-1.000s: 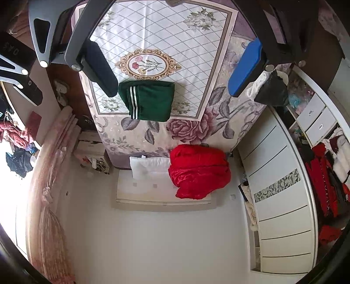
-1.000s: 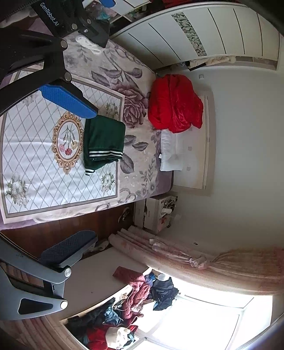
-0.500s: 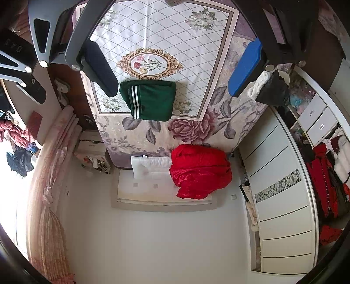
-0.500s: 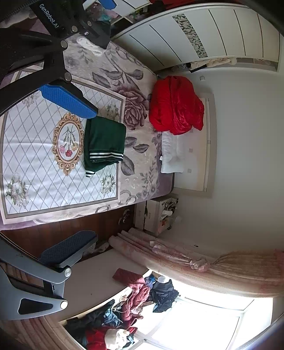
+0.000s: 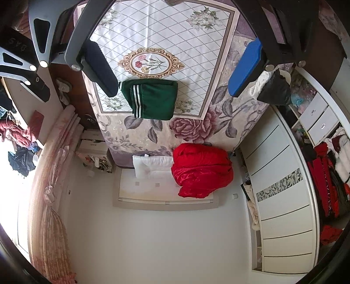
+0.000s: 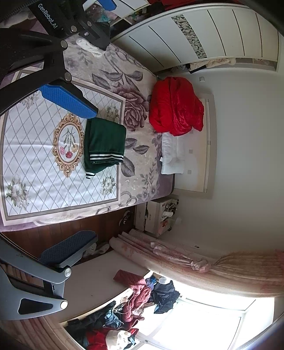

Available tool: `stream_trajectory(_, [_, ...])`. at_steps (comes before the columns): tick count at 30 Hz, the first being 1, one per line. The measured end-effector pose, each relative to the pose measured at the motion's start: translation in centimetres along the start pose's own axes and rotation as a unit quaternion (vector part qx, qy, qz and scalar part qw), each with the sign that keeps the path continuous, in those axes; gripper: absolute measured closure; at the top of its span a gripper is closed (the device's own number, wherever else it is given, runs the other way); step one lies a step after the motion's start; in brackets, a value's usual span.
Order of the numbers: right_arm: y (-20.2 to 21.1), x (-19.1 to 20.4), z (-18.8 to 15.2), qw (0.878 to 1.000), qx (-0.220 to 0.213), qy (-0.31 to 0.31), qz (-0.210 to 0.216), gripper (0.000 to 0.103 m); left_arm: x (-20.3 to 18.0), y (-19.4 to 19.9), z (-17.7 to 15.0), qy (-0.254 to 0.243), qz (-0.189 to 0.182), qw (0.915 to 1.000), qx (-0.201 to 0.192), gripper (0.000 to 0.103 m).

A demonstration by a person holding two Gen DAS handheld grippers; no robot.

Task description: Fold large clothes

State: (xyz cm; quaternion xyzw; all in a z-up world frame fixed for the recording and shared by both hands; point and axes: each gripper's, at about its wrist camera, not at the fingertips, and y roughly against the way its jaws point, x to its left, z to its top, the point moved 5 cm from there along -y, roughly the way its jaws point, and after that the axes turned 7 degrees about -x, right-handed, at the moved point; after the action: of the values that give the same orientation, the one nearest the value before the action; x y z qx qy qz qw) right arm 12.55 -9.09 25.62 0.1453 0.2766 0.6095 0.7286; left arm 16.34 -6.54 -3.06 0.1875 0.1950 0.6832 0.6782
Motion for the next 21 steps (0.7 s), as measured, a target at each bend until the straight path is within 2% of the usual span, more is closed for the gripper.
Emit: stream_trajectory(21, [0.11, -0.21, -0.57, 1.0, 0.0, -0.004, -0.001, 0.0, 0.02, 0.17, 0.21, -0.001, 0.002, 1.0, -0.002, 0.0])
